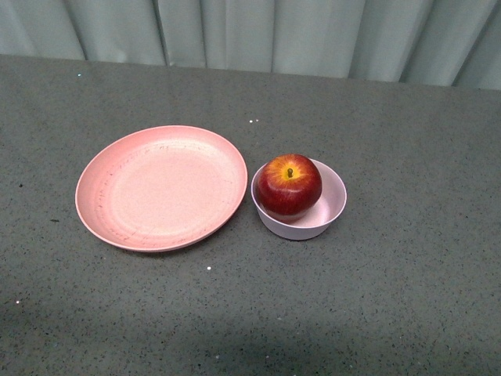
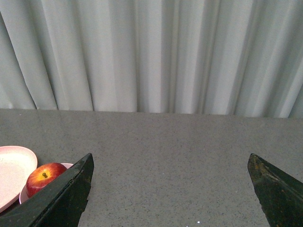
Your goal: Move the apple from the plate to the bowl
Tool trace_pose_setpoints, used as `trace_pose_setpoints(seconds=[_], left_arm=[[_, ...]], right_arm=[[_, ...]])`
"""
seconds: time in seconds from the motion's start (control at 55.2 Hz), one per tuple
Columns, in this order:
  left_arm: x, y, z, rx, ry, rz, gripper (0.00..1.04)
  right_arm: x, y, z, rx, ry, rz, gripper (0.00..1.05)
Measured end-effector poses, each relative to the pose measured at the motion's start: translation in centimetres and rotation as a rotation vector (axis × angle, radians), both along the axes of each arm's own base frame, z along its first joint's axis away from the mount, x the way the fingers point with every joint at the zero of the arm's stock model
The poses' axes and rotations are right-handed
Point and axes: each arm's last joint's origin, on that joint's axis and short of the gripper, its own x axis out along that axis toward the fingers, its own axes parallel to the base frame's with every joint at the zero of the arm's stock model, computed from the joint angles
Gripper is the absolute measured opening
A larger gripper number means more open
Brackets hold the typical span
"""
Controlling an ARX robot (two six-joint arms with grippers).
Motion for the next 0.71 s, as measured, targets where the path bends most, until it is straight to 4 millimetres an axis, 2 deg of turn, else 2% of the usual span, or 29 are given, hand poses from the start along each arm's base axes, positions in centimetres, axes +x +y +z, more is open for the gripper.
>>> trace_pose_setpoints(seconds=[0.706], left_arm=[[-2.7,0.0,0.9,0.0,-0.031,0.0,0.04]], right_arm=[[0.0,0.0,0.0,0.0,0.0,-0.001,0.95]])
